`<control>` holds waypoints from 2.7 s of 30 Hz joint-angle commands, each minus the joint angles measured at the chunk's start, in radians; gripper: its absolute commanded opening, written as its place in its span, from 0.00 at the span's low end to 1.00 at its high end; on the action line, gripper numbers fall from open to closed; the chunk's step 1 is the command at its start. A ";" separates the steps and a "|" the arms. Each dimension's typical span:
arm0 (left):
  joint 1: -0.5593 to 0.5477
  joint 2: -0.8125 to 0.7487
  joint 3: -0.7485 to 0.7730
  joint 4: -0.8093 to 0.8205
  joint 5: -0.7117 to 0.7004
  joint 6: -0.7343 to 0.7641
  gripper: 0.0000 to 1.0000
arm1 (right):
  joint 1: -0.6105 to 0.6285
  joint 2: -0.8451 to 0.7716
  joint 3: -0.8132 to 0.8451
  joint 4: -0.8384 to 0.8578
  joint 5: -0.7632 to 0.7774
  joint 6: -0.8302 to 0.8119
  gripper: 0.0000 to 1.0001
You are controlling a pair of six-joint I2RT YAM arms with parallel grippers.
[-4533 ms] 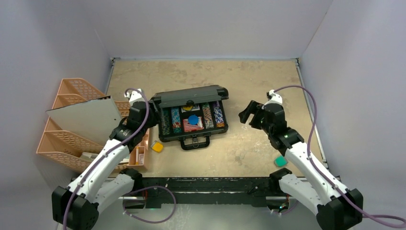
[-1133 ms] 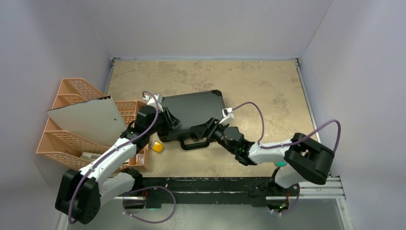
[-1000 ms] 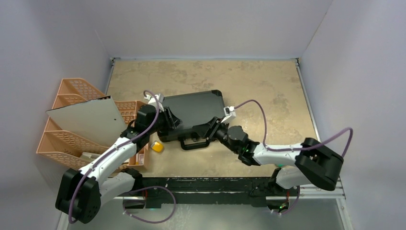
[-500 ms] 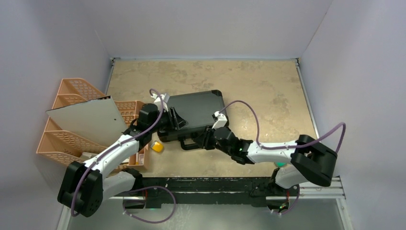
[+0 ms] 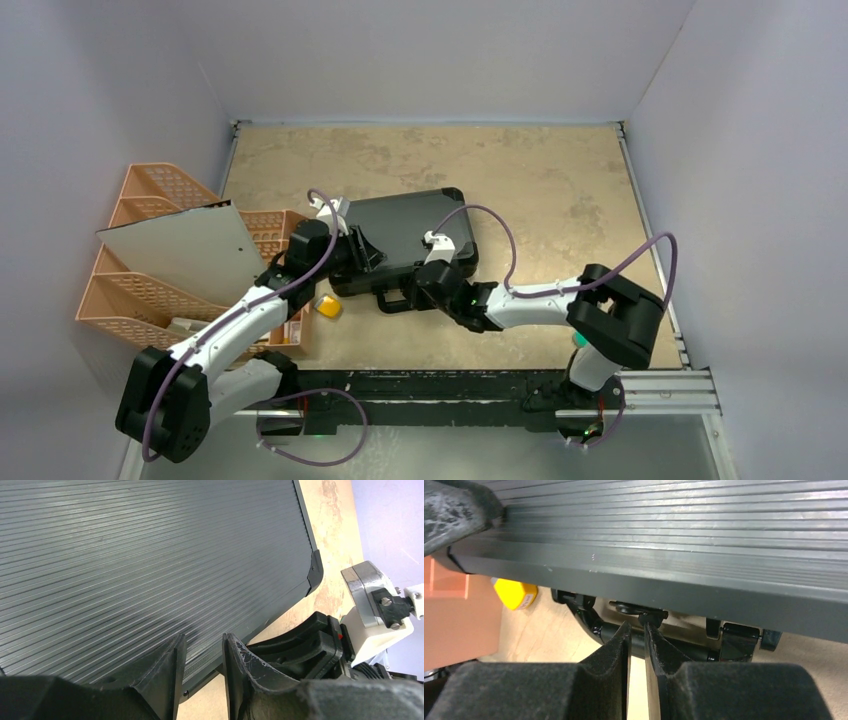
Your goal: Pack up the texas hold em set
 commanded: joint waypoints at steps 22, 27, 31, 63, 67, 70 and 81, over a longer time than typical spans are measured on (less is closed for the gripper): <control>0.002 0.033 -0.047 -0.186 -0.117 0.032 0.34 | 0.006 0.030 0.115 -0.276 0.188 0.033 0.20; 0.002 0.029 -0.045 -0.186 -0.119 0.028 0.34 | 0.005 0.020 0.109 -0.260 0.174 0.019 0.28; 0.002 0.021 -0.048 -0.185 -0.123 0.026 0.34 | 0.006 0.050 0.103 -0.225 0.124 0.014 0.28; 0.003 0.007 -0.055 -0.199 -0.142 0.018 0.32 | 0.003 0.217 0.119 -0.194 0.212 0.040 0.02; 0.002 0.005 -0.055 -0.200 -0.142 0.013 0.32 | 0.003 0.235 0.111 -0.142 0.270 0.033 0.02; 0.002 0.000 -0.045 -0.210 -0.146 0.012 0.32 | 0.003 0.222 0.101 -0.100 0.278 0.009 0.04; 0.003 -0.060 0.134 -0.329 -0.170 0.042 0.36 | 0.003 -0.269 -0.108 -0.128 0.182 -0.063 0.32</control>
